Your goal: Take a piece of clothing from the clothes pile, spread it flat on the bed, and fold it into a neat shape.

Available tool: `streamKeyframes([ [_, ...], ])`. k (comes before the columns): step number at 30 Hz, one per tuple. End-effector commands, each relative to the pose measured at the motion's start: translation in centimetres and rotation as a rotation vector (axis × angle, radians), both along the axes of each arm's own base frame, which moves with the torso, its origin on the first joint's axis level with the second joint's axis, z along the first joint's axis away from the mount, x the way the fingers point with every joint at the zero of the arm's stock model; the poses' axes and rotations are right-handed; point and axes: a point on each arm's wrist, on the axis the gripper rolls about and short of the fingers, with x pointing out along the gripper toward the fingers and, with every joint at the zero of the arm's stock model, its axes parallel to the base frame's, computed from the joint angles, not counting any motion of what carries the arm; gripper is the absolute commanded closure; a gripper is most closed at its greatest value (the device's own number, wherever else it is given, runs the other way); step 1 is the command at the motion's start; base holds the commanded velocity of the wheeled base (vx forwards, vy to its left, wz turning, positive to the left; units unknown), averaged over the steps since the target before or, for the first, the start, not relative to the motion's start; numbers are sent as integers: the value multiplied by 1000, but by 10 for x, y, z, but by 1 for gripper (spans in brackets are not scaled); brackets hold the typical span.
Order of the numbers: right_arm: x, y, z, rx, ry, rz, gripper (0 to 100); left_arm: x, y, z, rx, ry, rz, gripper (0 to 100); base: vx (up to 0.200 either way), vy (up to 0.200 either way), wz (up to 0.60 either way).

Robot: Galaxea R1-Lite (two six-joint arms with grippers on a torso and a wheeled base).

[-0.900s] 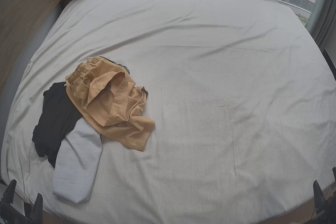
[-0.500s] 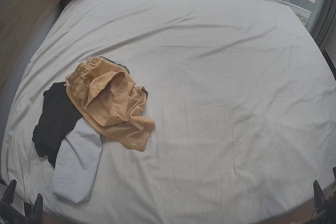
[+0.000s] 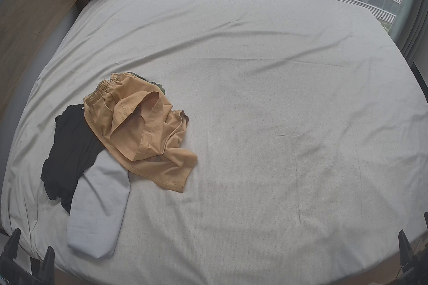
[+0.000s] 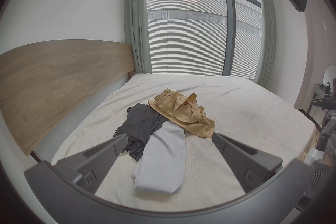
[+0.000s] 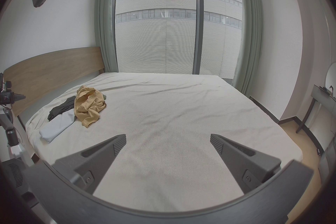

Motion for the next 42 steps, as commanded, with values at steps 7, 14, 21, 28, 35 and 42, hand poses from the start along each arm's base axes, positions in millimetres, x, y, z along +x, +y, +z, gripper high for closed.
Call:
streamKeyframes([
  [7, 0, 0, -5, -3, 1, 5, 0, 0, 0, -5, -2, 1, 0, 0, 0, 0, 0],
  [14, 0, 0, -5, -8, -1, 19, 0, 0, 0, -5, 0, 0, 2, 0, 0, 0, 0],
  [21, -5, 0, 123, -8, -384, 3, 0, 0, 0, -5, 1, 1, 2, 0, 0, 0, 0],
  [28, 57, 6, 138, 68, -86, 186, 0, 0, 0, -5, 0, 1, 2, 0, 0, 0, 0],
  [35, 85, 19, 159, 198, -5, 320, 0, 0, 0, -5, 0, 1, 2, 0, 0, 0, 0],
  [42, 99, 27, 166, 206, 58, 405, 0, 0, 0, -5, 0, 1, 2, 0, 0, 0, 0],
])
